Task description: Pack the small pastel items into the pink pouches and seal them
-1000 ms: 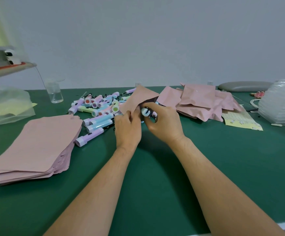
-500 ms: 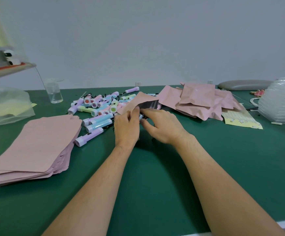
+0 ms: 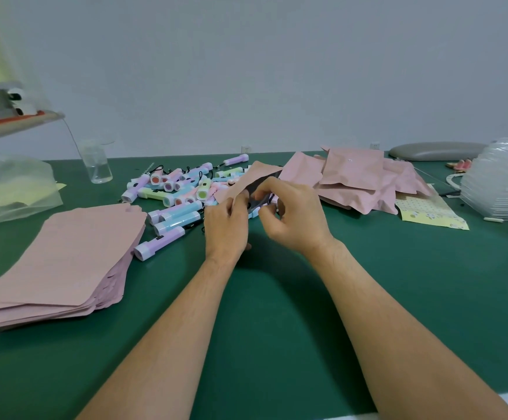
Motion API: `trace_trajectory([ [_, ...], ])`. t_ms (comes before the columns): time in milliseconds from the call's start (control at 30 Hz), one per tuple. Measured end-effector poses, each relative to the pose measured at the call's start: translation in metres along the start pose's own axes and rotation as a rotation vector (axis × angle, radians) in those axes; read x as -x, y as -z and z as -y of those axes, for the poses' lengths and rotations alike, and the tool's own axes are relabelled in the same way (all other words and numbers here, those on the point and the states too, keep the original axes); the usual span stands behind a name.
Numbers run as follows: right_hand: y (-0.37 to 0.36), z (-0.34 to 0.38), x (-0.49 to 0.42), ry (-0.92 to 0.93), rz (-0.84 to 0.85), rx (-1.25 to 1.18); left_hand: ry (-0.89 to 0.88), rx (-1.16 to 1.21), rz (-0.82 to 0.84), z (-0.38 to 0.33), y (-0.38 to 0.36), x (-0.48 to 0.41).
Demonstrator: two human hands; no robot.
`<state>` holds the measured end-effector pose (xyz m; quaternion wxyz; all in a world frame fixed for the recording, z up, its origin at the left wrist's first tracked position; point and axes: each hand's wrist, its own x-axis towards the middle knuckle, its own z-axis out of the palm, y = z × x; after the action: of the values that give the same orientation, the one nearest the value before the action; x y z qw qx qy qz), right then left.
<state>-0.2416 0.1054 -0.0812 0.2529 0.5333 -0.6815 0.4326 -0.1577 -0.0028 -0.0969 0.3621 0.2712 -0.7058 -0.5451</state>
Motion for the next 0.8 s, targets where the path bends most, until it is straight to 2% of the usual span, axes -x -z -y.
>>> trace_trajectory([
  [133, -0.0026, 0.0028, 0.0021, -0.051, 0.103, -0.061, 0.014, 0.033, 0.011, -0.0044, -0.0001, 0.0028],
  [233, -0.0044, 0.0038, 0.0014, -0.033, 0.173, 0.097, -0.007, 0.037, 0.006, -0.0055, -0.0008, 0.0032],
  [333, -0.0049, 0.0046, 0.0014, -0.018, 0.156, 0.245, -0.024, 0.042, -0.003, -0.0072, -0.0016, 0.0038],
  [467, -0.0056, 0.0071, 0.0032, -0.003, 0.028, 0.044, -0.046, 0.068, -0.006, -0.0077, -0.0015, 0.0038],
  [567, -0.0066, 0.0082, 0.0037, -0.031, 0.142, -0.063, -0.096, 0.081, -0.009, -0.0076, -0.0011, 0.0031],
  [800, -0.0058, 0.0102, -0.0006, -0.057, 0.237, 0.118, -0.076, 0.076, 0.017, -0.0045, -0.0027, 0.0015],
])
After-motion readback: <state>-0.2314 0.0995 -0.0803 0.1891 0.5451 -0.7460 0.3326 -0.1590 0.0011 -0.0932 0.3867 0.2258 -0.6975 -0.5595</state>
